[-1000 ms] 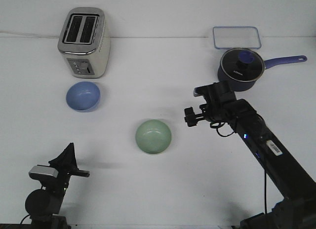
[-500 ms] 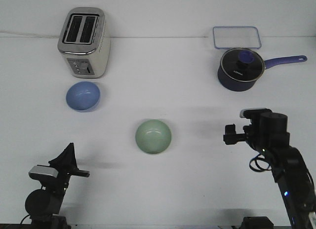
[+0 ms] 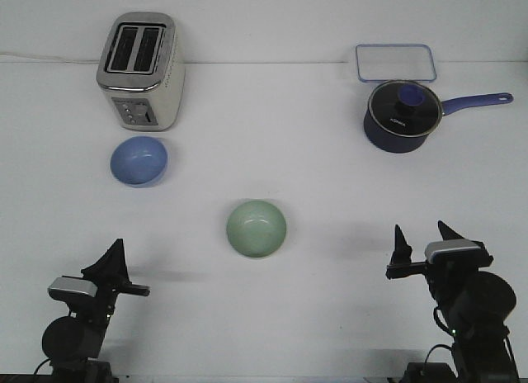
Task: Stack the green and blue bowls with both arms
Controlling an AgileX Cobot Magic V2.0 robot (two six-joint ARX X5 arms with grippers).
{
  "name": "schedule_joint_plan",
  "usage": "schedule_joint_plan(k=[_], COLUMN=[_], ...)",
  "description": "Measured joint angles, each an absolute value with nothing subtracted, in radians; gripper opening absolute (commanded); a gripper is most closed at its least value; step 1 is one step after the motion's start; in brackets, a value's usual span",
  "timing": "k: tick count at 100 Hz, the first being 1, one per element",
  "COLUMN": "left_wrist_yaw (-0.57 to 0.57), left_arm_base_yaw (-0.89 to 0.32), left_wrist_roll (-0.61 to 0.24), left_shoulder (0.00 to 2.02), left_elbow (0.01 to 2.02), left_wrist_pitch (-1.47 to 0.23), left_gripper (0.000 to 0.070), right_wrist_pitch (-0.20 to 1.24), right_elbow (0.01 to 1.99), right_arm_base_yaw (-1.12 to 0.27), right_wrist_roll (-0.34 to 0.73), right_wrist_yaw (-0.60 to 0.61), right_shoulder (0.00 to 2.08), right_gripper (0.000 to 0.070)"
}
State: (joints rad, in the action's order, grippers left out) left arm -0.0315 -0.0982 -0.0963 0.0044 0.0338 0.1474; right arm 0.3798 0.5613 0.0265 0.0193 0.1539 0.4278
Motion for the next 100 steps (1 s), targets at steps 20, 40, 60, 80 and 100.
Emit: schedule_joint_plan(k=[20,40,60,80,100], left_wrist_yaw=[-0.031,-0.031,-0.031,-0.031,-0.031], left_arm_base_yaw=[-0.098,-0.098,-0.098,-0.098,-0.098], left_wrist_roll=[-0.096,-0.096,-0.096,-0.096,-0.101], left_shoulder=[0.004,0.004,0.004,0.004,0.004], left_elbow=[0.034,0.034,0.034,0.034,0.043], left_wrist_pitch=[0.147,0.147,0.148,0.148,0.135], left_gripper=[0.0010,0.0010,0.0010,0.0010,0.0010], right_wrist_pitch=[0.377,0.375,0.353,0.353,0.353], right_elbow=[0.543,0.542,0.541,0.541,0.541], right_arm_base_yaw=[0.027,0.027,0.027,0.027,0.027], right_wrist_roll=[0.020,0.020,0.020,0.020,0.020], right_wrist_yaw=[0.131,0.131,0.131,0.131,0.130], right_shoulder=[0.361,0.360,0.359,0.356,0.356], right_gripper=[0.0570,0.0570,0.0570,0.0570,0.0571])
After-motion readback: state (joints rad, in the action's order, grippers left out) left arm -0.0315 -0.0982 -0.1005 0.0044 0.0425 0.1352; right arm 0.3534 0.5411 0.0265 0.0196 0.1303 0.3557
